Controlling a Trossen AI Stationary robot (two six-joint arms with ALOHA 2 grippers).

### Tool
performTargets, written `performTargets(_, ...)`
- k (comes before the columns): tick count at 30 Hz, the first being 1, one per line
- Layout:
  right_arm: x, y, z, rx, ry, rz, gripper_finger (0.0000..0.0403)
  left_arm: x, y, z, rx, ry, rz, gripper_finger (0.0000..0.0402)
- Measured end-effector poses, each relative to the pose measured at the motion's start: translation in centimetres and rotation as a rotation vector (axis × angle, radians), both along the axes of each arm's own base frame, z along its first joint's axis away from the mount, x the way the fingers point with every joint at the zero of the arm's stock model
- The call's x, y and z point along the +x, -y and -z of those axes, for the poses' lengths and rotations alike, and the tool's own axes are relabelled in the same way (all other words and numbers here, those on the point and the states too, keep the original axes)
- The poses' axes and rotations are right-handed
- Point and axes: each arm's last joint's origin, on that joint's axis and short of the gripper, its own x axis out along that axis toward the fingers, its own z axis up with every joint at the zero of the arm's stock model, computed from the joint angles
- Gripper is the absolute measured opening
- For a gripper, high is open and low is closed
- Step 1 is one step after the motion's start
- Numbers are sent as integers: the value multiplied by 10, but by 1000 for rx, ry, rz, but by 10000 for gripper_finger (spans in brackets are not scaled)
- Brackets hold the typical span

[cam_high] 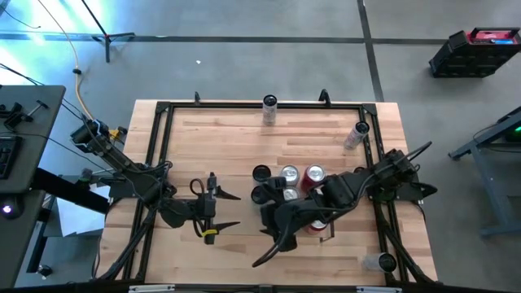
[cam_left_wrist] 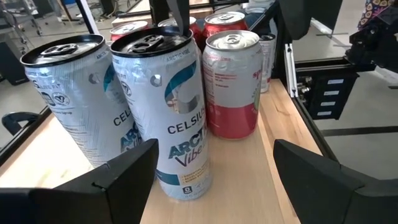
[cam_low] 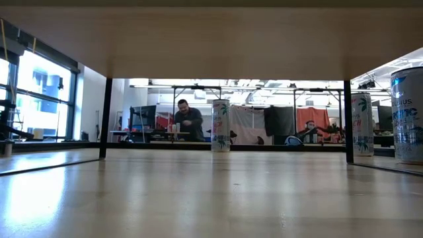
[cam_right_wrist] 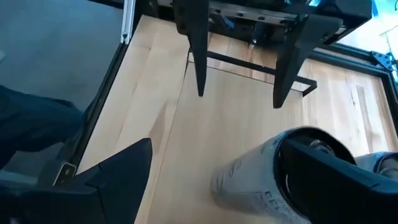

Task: Place canned beverage on shelf
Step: Put the bottom white-blue soda can on the shelf aligned with the other white-blue soda cans

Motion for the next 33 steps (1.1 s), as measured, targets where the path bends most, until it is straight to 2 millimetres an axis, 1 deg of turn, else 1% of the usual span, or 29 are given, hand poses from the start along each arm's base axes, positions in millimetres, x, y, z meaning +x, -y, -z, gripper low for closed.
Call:
performTargets(13, -5, -1, 2, 5, -42, 8, 341, 0, 0, 0, 1, 0, 0, 307)
performTargets(26, -17, -8, -6, -21, -25, -3, 341, 0, 0, 0, 3, -4, 0, 307)
performTargets(33, -18, -8, -8, -1, -22, -20, 341, 0, 0, 0, 4, -5, 1, 307)
